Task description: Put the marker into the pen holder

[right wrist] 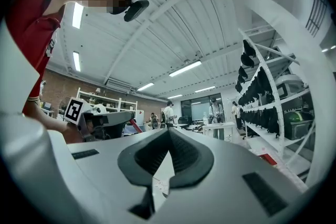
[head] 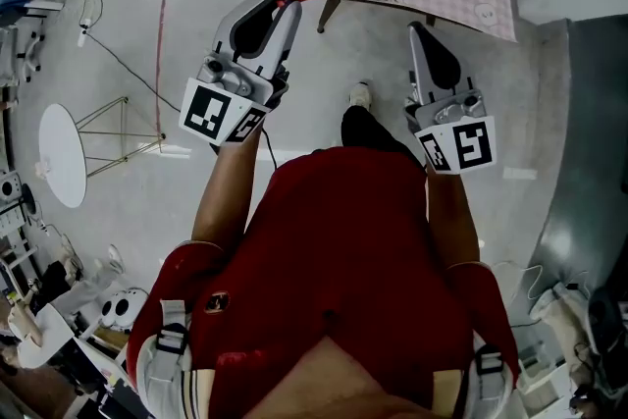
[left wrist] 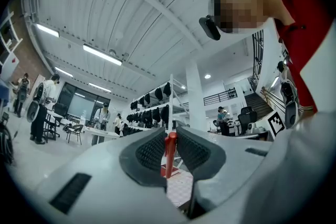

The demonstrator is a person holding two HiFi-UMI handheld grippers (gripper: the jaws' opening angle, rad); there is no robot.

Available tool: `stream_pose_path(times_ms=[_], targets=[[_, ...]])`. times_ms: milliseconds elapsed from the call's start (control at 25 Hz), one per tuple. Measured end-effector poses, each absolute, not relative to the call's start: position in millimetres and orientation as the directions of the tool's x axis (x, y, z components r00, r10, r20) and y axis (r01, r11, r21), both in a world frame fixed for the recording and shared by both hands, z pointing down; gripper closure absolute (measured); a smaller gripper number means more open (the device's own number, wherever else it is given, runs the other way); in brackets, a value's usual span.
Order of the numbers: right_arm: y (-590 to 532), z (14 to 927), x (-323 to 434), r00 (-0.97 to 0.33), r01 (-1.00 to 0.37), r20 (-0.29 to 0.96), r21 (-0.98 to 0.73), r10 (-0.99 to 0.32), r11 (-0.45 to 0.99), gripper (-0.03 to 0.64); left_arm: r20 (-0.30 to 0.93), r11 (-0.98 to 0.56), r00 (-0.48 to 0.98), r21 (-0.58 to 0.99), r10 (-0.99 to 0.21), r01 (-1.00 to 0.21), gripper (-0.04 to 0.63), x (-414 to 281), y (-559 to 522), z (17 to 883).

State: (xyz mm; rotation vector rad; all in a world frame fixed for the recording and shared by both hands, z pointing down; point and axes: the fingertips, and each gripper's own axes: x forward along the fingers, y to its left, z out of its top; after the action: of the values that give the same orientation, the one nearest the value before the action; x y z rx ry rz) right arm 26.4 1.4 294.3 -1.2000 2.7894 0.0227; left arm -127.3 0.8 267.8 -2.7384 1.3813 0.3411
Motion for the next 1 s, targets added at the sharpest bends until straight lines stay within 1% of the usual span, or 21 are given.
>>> stream_pose_path(times_ms=[600, 1000], targets=[[-111.6, 308.5, 61.7, -0.690, -0.718, -0.085, -0.047, -0.719, 0.695, 0.618, -0.120, -0.562, 0.551, 0.082, -0.826, -0.823, 0.525, -99.7, -121.4, 310.2], [-155.6, 319.9, 79.8, -0.707, -0.702, -0.066, -0.057, -0.704, 0.710, 0.618, -0.039, -0.527, 0.526, 0.105, -0.849, -0.843, 0.525, -87.1, -166.7, 351.8]])
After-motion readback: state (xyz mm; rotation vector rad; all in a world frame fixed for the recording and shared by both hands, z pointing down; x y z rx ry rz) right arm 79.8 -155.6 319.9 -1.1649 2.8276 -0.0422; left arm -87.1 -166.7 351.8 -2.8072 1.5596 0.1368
